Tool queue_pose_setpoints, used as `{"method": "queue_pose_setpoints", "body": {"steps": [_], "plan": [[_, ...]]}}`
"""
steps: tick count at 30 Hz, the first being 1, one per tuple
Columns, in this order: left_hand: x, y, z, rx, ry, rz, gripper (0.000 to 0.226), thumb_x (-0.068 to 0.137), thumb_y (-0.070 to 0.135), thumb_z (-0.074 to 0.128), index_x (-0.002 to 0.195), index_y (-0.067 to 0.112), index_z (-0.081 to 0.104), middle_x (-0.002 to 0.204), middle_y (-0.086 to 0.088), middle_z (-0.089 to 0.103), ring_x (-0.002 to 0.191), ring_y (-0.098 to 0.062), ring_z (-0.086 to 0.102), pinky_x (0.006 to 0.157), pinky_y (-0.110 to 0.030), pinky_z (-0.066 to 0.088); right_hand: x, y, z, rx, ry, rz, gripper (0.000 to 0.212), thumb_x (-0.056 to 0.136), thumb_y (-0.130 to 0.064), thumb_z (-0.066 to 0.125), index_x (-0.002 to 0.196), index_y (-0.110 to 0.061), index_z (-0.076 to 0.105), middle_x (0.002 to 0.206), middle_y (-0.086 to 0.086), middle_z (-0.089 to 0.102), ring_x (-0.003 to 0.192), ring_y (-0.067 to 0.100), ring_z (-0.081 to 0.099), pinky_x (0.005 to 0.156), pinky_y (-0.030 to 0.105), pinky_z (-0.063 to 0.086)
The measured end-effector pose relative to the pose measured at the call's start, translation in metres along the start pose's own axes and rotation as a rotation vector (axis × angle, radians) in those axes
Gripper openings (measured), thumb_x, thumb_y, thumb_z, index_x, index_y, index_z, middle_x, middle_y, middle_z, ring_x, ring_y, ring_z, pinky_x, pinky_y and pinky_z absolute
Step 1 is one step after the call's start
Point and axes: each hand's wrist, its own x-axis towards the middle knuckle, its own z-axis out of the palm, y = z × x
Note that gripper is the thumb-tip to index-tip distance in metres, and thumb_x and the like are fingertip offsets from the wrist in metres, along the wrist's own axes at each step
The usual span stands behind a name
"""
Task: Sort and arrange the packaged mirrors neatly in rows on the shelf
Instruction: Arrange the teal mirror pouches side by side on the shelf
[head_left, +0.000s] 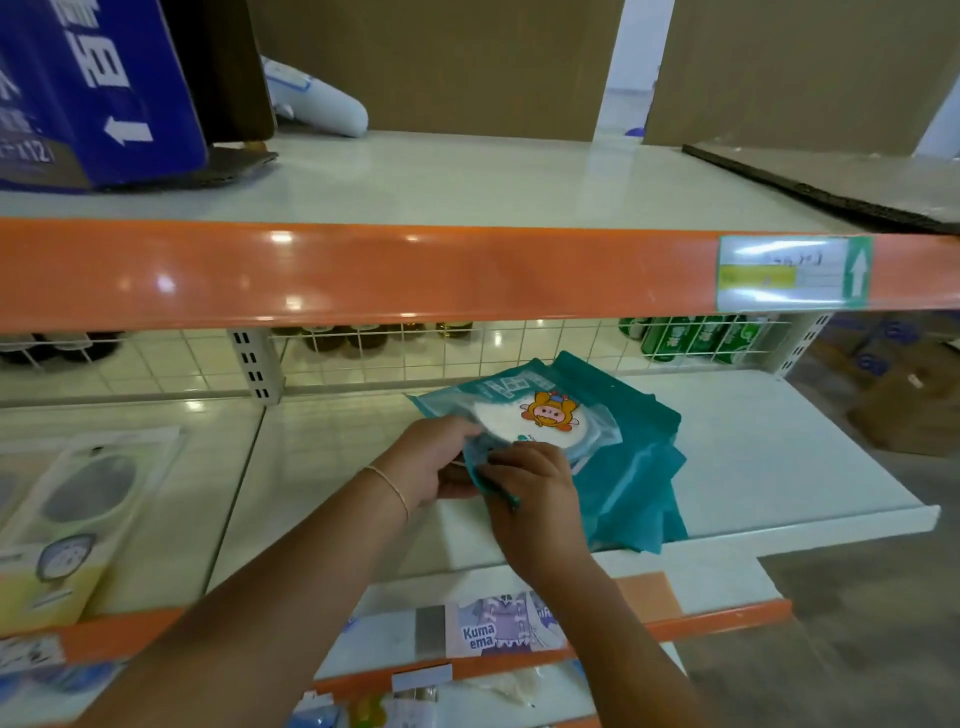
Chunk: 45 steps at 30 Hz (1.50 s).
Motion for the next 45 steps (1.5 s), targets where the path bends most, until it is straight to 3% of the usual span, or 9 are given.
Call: {"method": "queue_pose_setpoints", "body": {"steps": [7, 12, 15, 22, 27, 35, 38, 41, 45], "plan": [[0.019, -0.005, -0.051, -0.213, 0.159, 0.051, 0.011, 0.097, 0.005, 0.052, 0.106, 0.003, 0.058, 0.095, -0.018, 0.065, 0.086, -0.032, 0.064, 0.072, -0.044, 0.056, -0.017, -0.027, 0.018, 0.255, -0.121, -0.077, 0.016, 0.079, -0.017, 0.074, 0.095, -0.02, 0.076, 0.103, -0.005, 0.067, 0.102, 0.013, 0.06, 0.085, 0.018, 0.05], [0.019, -0.012, -0.124, -0.02, 0.128, 0.096, 0.021, 0.097, 0.014, 0.057, 0.112, 0.0, 0.059, 0.102, -0.019, 0.066, 0.09, -0.031, 0.064, 0.081, -0.043, 0.054, -0.004, -0.044, 0.018, 0.228, 0.063, 0.067, 0.023, 0.084, -0.031, 0.062, 0.093, -0.016, 0.076, 0.097, -0.003, 0.068, 0.086, 0.007, 0.062, 0.072, 0.004, 0.046], [0.007, -0.015, -0.172, 0.286, 0.088, 0.157, 0.014, 0.096, 0.017, 0.059, 0.104, 0.007, 0.062, 0.095, -0.012, 0.066, 0.084, -0.023, 0.061, 0.07, -0.032, 0.046, 0.014, -0.05, 0.024, 0.154, 0.049, 0.191, 0.021, 0.084, -0.026, 0.07, 0.102, -0.018, 0.073, 0.105, -0.001, 0.065, 0.098, 0.01, 0.056, 0.086, 0.02, 0.047], [-0.018, -0.026, -0.258, 0.569, -0.109, 0.201, 0.004, 0.093, 0.016, 0.062, 0.097, 0.017, 0.064, 0.088, 0.003, 0.067, 0.074, -0.008, 0.061, 0.061, -0.017, 0.043, 0.058, -0.09, 0.06, 0.248, -0.645, 0.504, 0.057, 0.085, -0.045, 0.07, 0.135, -0.025, 0.052, 0.125, -0.002, 0.062, 0.11, 0.016, 0.061, 0.094, 0.036, 0.052], [-0.023, -0.031, -0.304, 0.603, -0.165, 0.217, 0.007, 0.09, 0.015, 0.066, 0.088, 0.021, 0.064, 0.08, 0.005, 0.067, 0.073, -0.012, 0.061, 0.068, -0.023, 0.047, 0.049, -0.135, 0.08, 0.537, -0.981, 0.579, 0.015, 0.094, -0.026, 0.063, 0.107, -0.023, 0.069, 0.098, 0.006, 0.074, 0.088, 0.021, 0.072, 0.082, 0.034, 0.059], [-0.034, -0.033, -0.37, 0.568, -0.147, 0.252, 0.031, 0.085, 0.049, 0.065, 0.099, 0.021, 0.07, 0.09, 0.002, 0.069, 0.084, -0.016, 0.062, 0.081, -0.029, 0.046, 0.03, -0.184, 0.117, 0.559, -0.865, 0.54, 0.013, 0.097, -0.024, 0.058, 0.102, -0.018, 0.069, 0.088, 0.002, 0.075, 0.078, 0.019, 0.072, 0.068, 0.027, 0.056], [-0.037, -0.038, -0.397, 0.213, -0.232, 0.241, 0.061, 0.08, 0.061, 0.06, 0.114, 0.011, 0.069, 0.098, -0.008, 0.069, 0.086, -0.023, 0.065, 0.084, -0.037, 0.053, 0.023, -0.2, 0.128, 0.624, -0.769, 0.578, 0.013, 0.097, -0.02, 0.058, 0.1, -0.015, 0.07, 0.087, 0.004, 0.075, 0.078, 0.022, 0.073, 0.069, 0.033, 0.059], [-0.033, -0.05, -0.418, -0.217, -0.258, 0.245, 0.051, 0.086, 0.053, 0.057, 0.106, 0.009, 0.073, 0.102, -0.019, 0.067, 0.09, -0.032, 0.064, 0.083, -0.043, 0.052, 0.016, -0.212, 0.138, 0.703, -0.581, 0.654, 0.014, 0.096, -0.018, 0.059, 0.1, -0.01, 0.07, 0.084, 0.007, 0.075, 0.076, 0.023, 0.073, 0.066, 0.036, 0.058], [-0.035, -0.072, -0.419, -0.292, -0.344, 0.255, 0.052, 0.086, 0.052, 0.057, 0.115, 0.008, 0.065, 0.09, -0.013, 0.067, 0.075, -0.026, 0.066, 0.067, -0.035, 0.057, 0.014, -0.228, 0.148, 0.899, -0.396, 0.77, 0.015, 0.093, -0.016, 0.06, 0.101, -0.005, 0.068, 0.089, 0.014, 0.075, 0.079, 0.03, 0.073, 0.067, 0.041, 0.059]]}}
